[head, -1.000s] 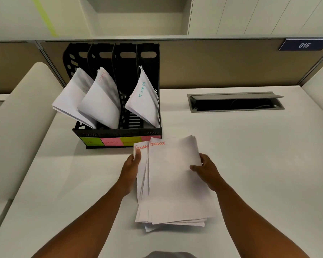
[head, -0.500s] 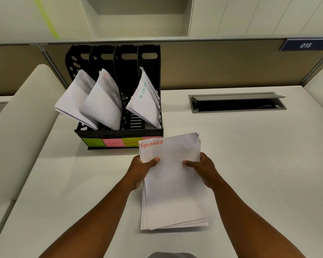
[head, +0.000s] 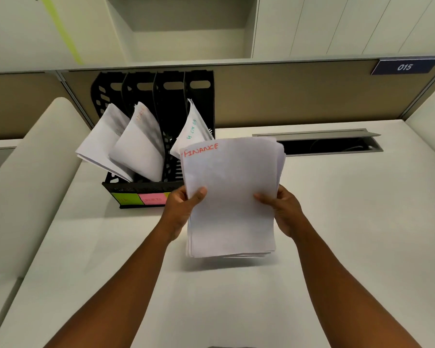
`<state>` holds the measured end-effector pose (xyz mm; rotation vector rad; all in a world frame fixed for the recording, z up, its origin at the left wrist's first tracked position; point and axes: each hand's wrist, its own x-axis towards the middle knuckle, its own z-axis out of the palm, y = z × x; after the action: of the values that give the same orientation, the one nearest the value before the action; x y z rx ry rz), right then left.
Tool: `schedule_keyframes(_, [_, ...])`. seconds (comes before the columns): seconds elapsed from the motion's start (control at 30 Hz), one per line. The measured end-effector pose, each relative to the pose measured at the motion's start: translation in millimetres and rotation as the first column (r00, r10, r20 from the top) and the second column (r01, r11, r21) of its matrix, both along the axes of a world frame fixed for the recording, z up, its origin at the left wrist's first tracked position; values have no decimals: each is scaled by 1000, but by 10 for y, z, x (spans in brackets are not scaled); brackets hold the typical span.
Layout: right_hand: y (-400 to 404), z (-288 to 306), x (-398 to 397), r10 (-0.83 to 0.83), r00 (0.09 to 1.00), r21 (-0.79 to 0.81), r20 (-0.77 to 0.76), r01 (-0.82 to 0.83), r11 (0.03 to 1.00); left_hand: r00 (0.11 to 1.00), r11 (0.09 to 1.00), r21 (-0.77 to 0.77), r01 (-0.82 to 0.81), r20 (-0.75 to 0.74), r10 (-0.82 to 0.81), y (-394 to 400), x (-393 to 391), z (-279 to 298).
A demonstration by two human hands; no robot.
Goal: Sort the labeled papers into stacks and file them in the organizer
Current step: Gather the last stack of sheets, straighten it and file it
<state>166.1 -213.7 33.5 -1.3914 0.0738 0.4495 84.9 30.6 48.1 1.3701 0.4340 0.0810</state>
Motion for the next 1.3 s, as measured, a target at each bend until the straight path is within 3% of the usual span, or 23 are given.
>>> schedule_keyframes(0.2, [178, 45, -96, 146, 986, -205, 75, -128, 970, 998, 993, 100, -66, -11, 67, -209, -41, 7])
schedule_keyframes(0.47, [460, 236, -263, 16, 968, -382, 250, 84, 920, 967, 958, 198, -208, 187, 171, -342, -71, 122])
schedule_keyframes(0.6, [673, 249, -453, 73, 938, -358, 339, 57, 932, 965, 940, 262, -219, 203, 168, -507, -104, 104])
schedule_keyframes(0.8, [828, 193, -632, 130, 948, -376, 289, -13, 927, 970, 908, 340, -243, 93, 225, -604, -133, 47])
schedule_keyframes(0.93, [804, 150, -727, 215, 949, -478, 229, -83, 874, 976, 948, 261, -181, -75, 206, -558, -178, -127])
schedule_keyframes(1.07, [791, 142, -713, 229, 947, -490, 225, -93, 867, 974, 922, 337, -189, -53, 219, -525, -191, -147])
schedule_keyframes(1.17, [835, 142, -721, 175, 948, -462, 266, -34, 886, 973, 913, 341, -225, 23, 231, -532, -211, -150])
schedule_keyframes(1.3, [840, 44, -768, 193, 949, -497, 250, -46, 867, 966, 918, 309, -250, 15, 258, -533, -247, -222])
